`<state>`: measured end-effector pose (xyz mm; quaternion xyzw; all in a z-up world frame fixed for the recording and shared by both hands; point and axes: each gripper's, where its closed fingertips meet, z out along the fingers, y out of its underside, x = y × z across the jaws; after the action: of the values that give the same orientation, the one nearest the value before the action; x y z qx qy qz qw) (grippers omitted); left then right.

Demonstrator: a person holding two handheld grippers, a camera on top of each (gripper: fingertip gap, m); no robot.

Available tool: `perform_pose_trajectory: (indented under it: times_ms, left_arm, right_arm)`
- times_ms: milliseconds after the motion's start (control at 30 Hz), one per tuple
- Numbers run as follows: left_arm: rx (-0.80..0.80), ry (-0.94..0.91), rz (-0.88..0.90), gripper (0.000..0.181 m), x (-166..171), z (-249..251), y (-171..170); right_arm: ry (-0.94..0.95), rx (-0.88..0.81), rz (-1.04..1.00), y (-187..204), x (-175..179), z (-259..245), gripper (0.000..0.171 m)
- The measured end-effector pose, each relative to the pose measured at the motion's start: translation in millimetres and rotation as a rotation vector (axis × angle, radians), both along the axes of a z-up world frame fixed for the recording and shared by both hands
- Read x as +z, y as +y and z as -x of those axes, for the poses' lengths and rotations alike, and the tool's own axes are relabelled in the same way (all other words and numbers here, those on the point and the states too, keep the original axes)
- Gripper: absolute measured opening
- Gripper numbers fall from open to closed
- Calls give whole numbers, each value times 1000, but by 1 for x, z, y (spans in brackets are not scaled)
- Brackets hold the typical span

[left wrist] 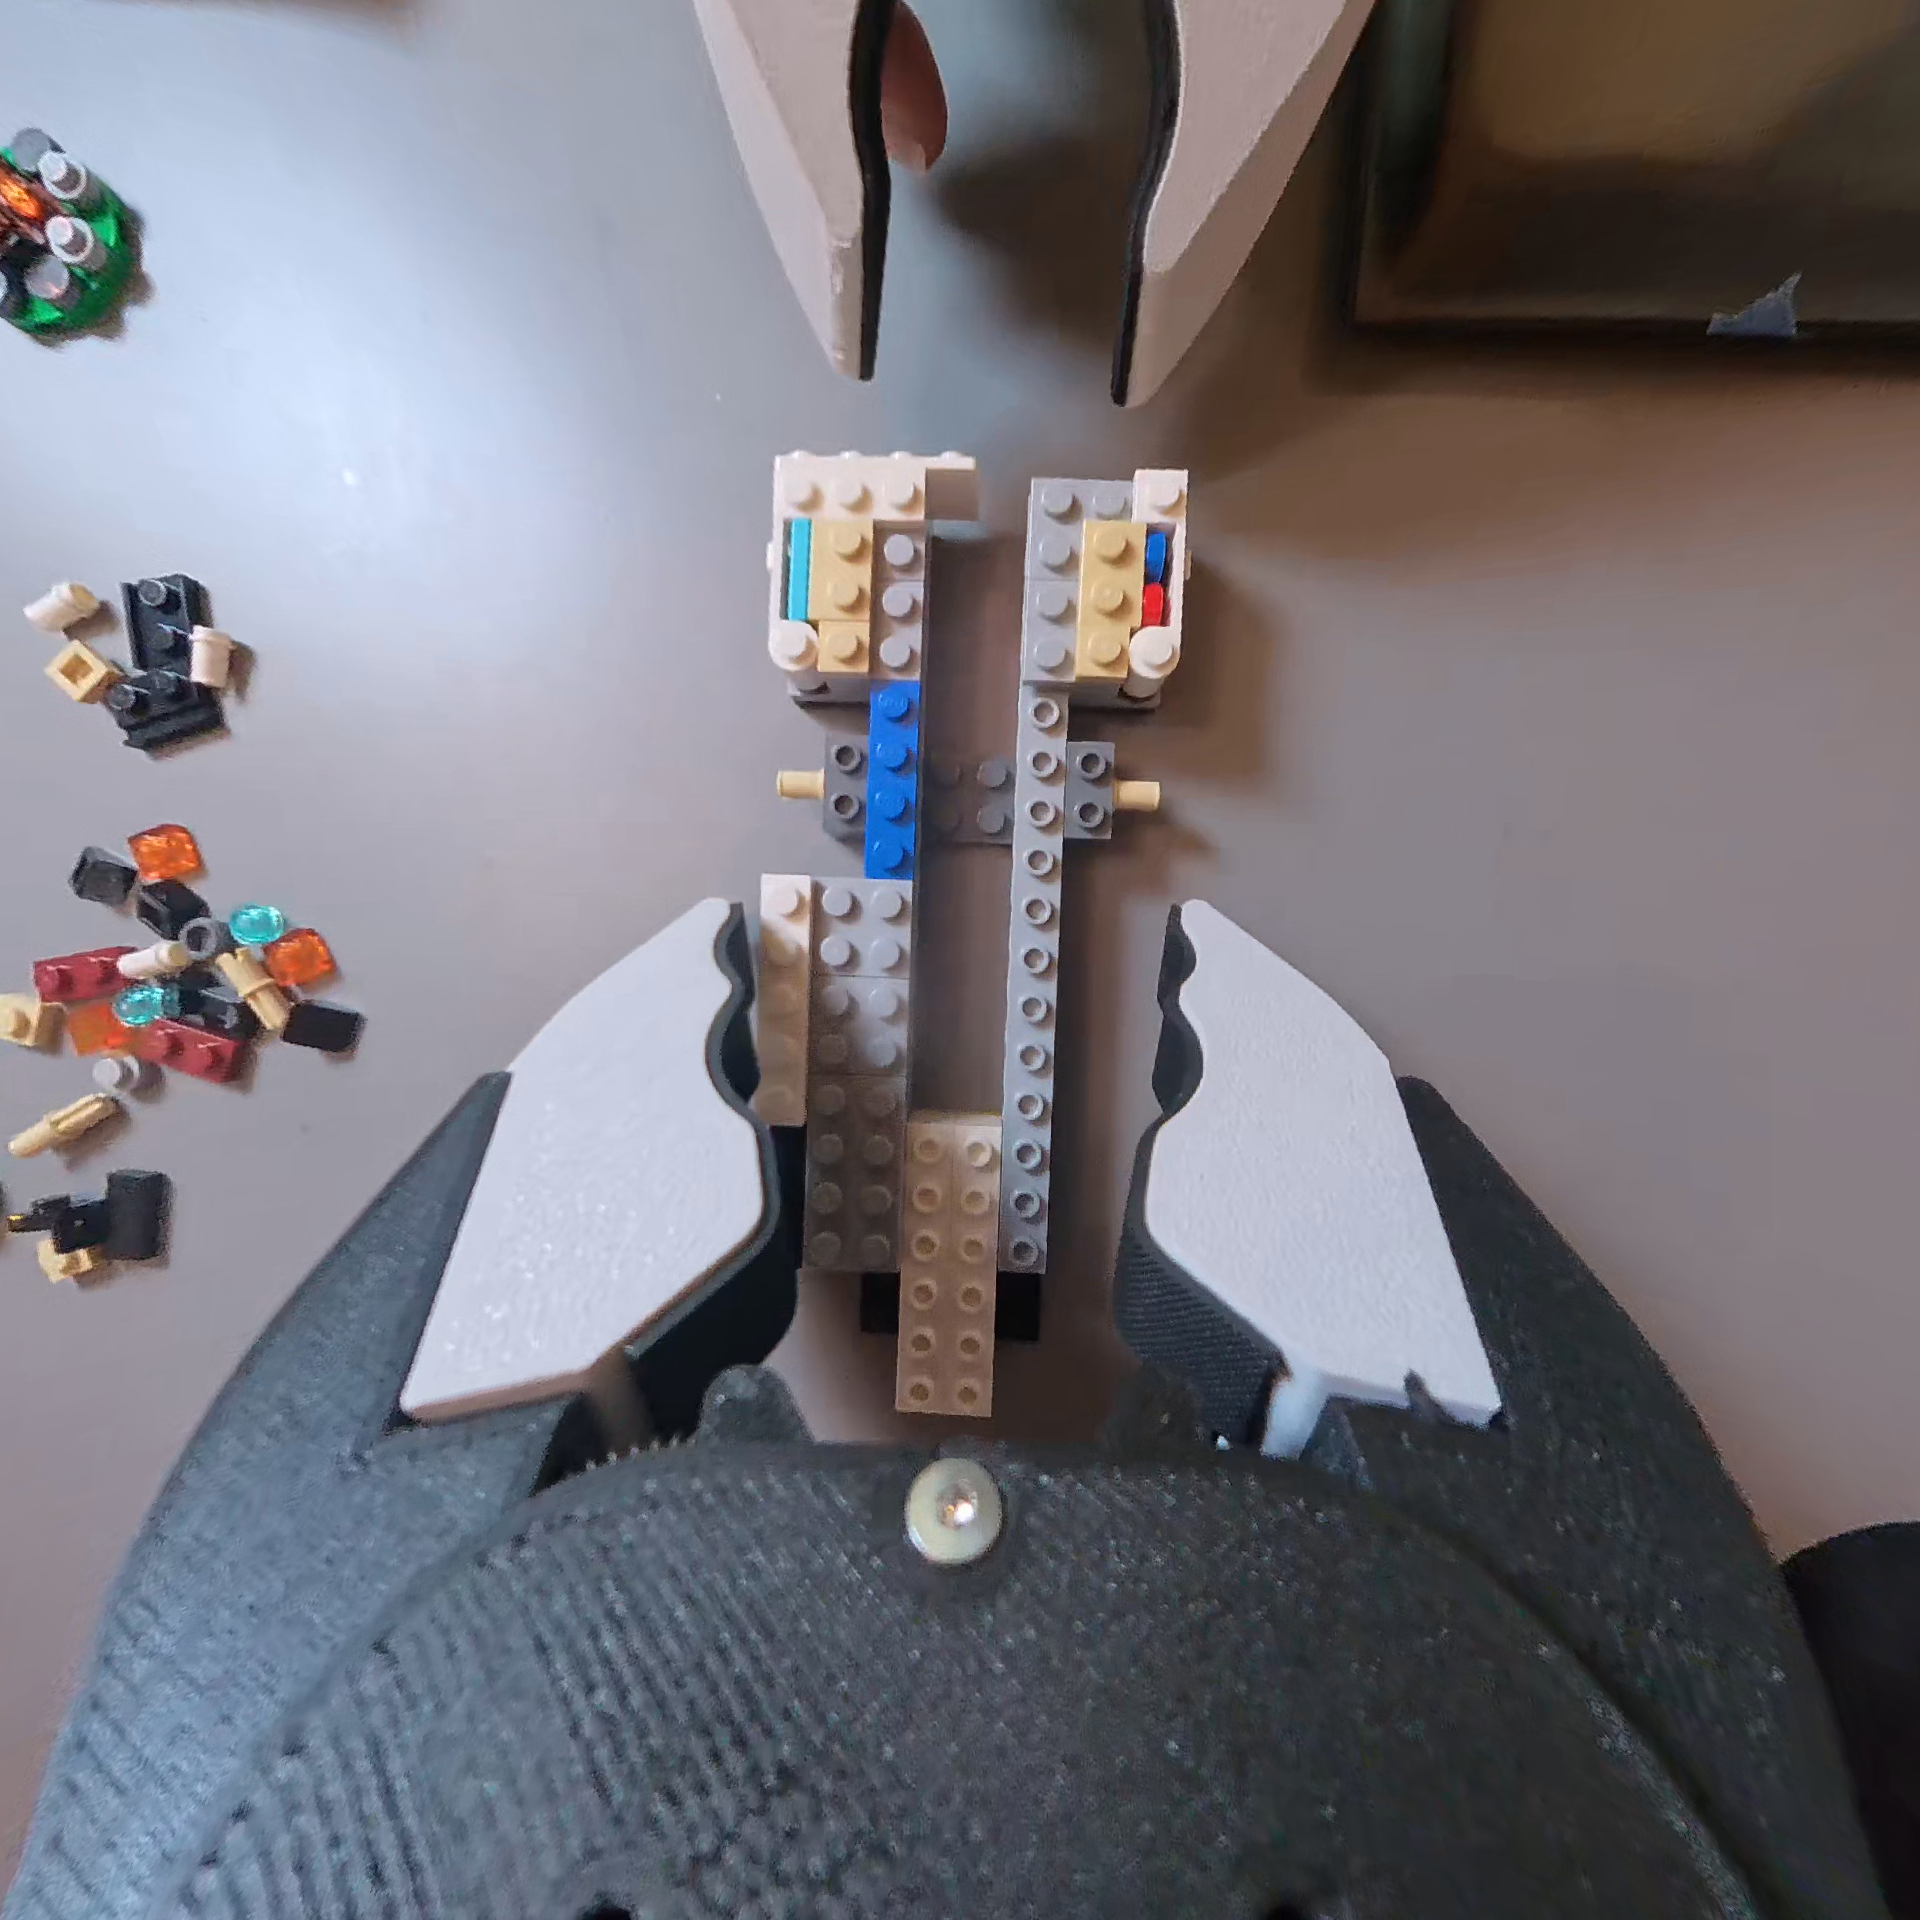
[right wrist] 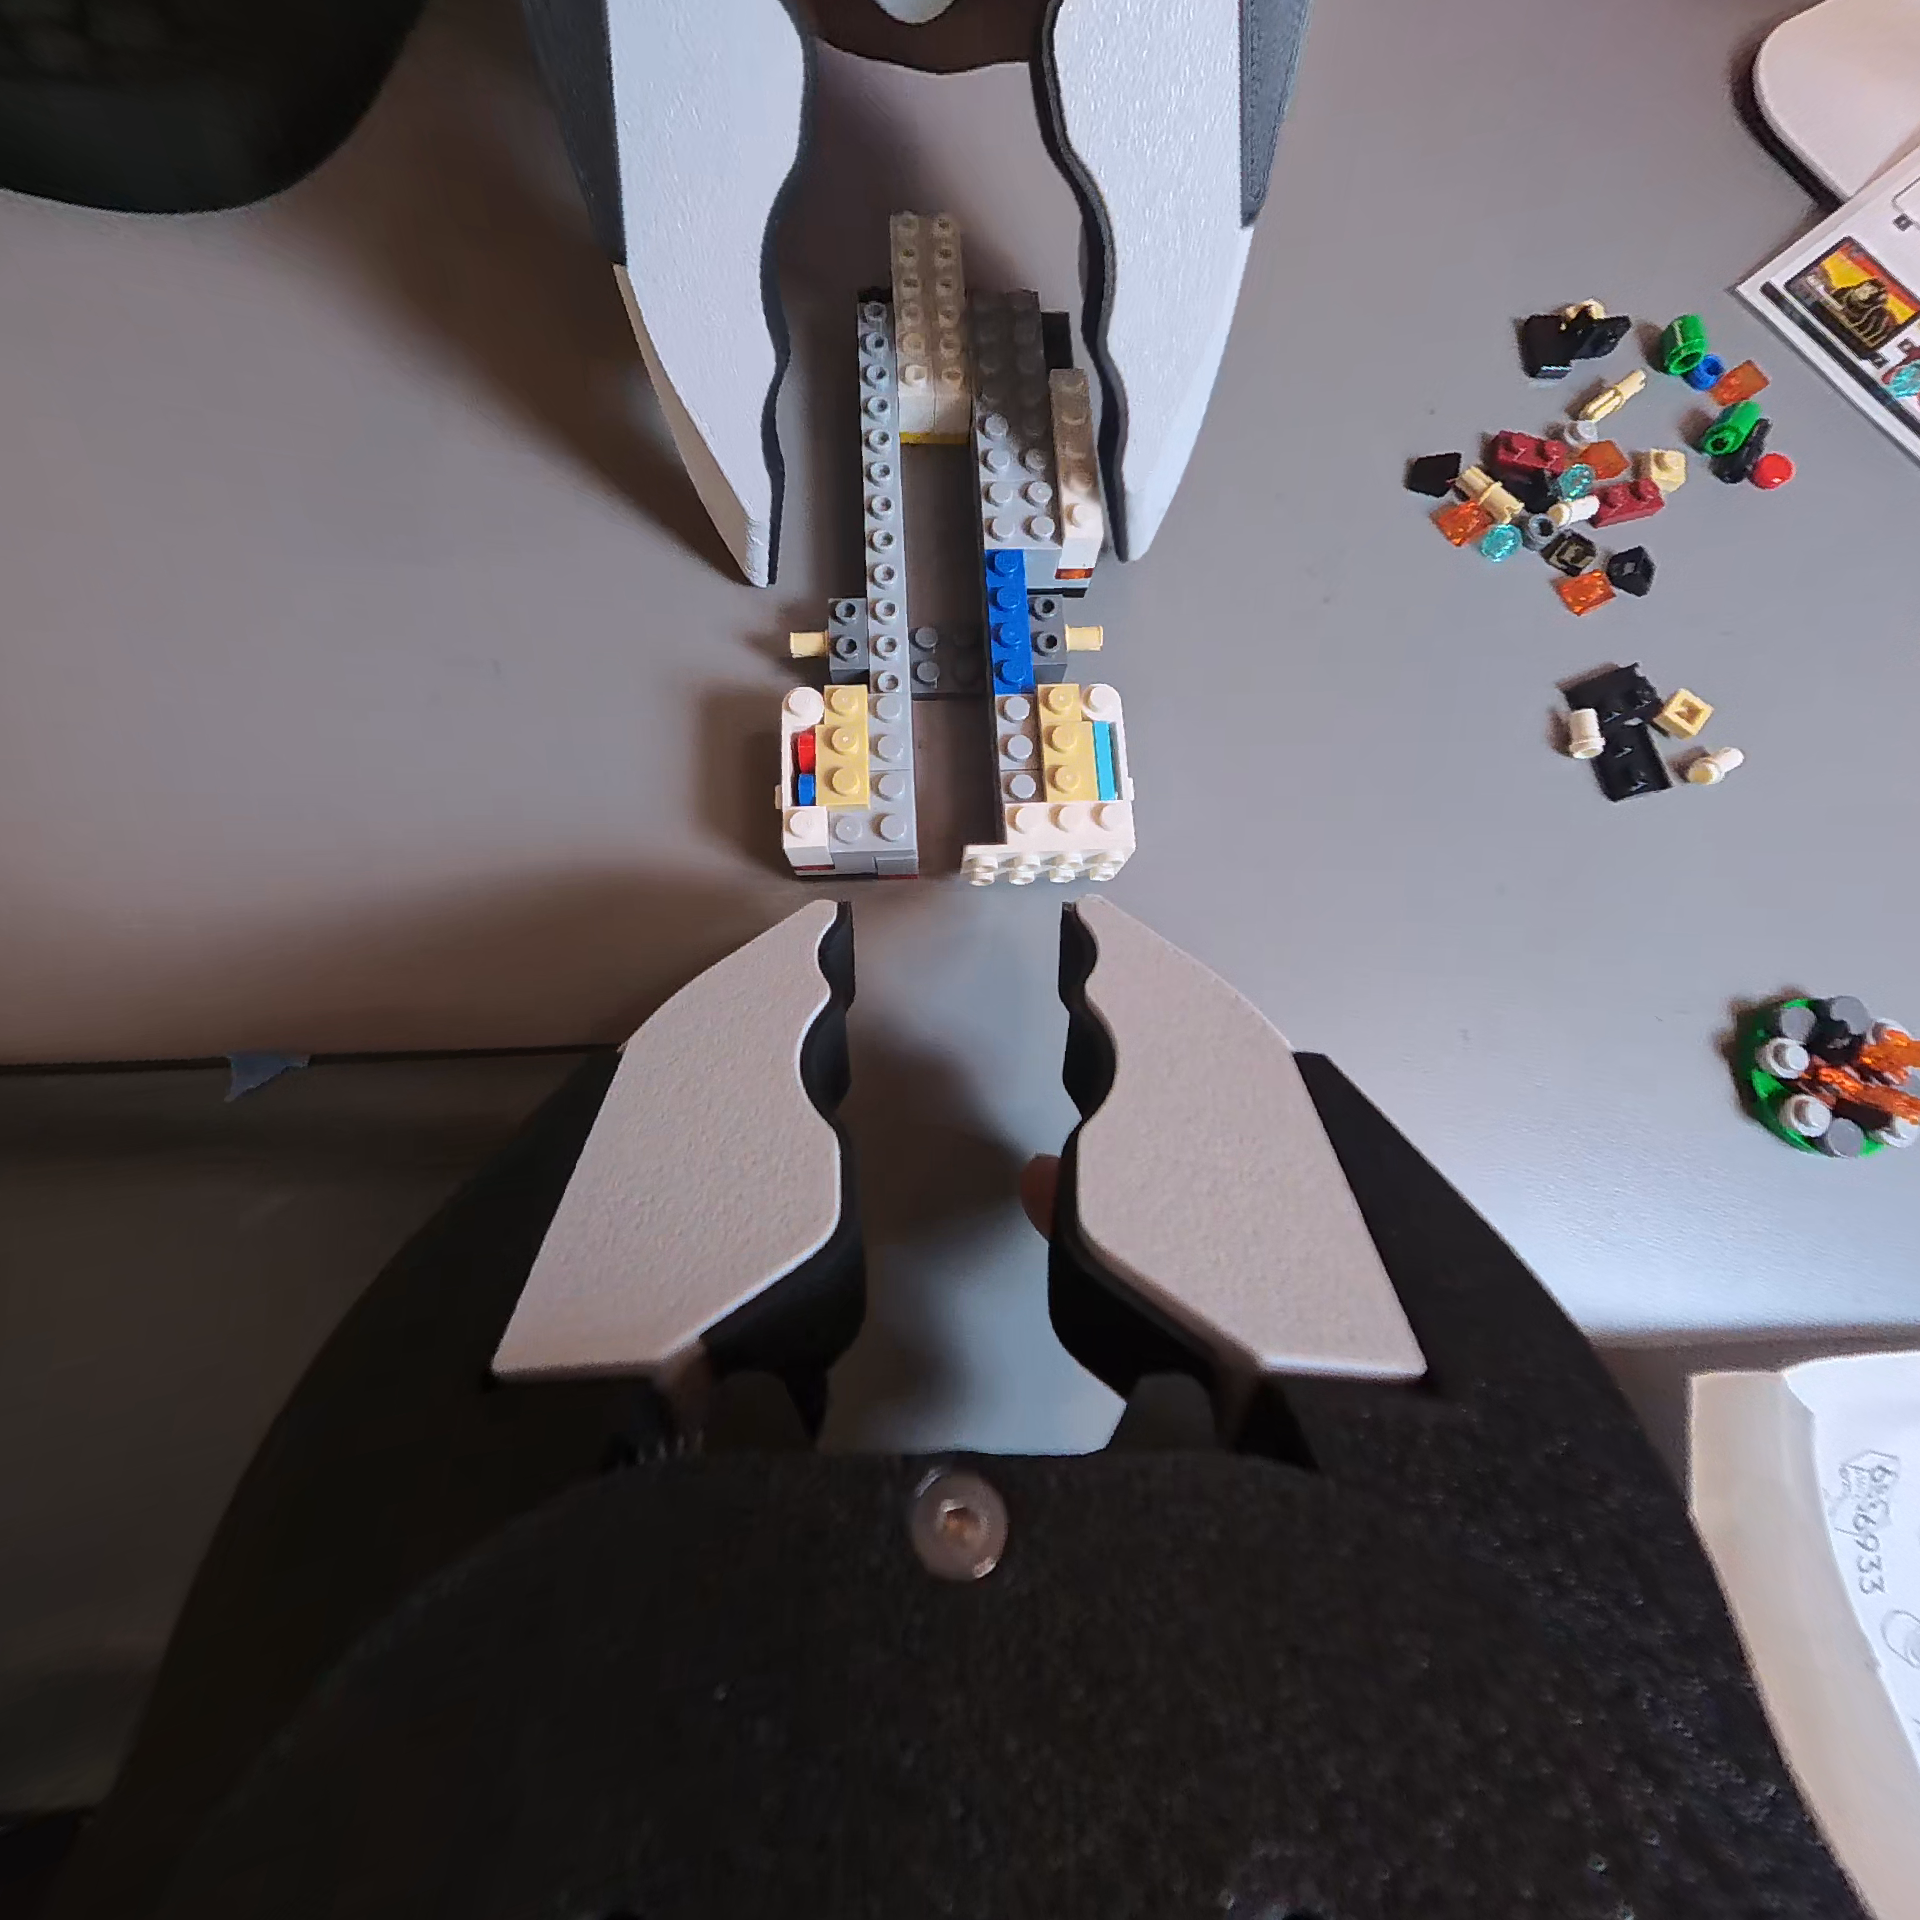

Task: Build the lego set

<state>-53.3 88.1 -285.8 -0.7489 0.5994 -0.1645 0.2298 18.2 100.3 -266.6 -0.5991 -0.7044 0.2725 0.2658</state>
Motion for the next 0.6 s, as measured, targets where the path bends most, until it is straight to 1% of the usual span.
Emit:
perform_pose_trajectory:
  times_ms: [100, 233, 267, 600]
  left_arm:
    - [20, -8, 27, 73, -1, 1, 0]
    - [24, -16, 39, 62, 0, 1, -2]
    - [27, -17, 38, 56, 0, 2, -1]
    - [37, -45, 43, 54, 0, 2, 0]
  right_arm:
    - [1, 1, -8, 0, 1, 0, 37]
    - [9, -2, -12, 0, 3, 0, 37]
    - [10, -2, -13, 0, 3, 0, 37]
    - [34, 20, -25, -4, 10, 0, 37]
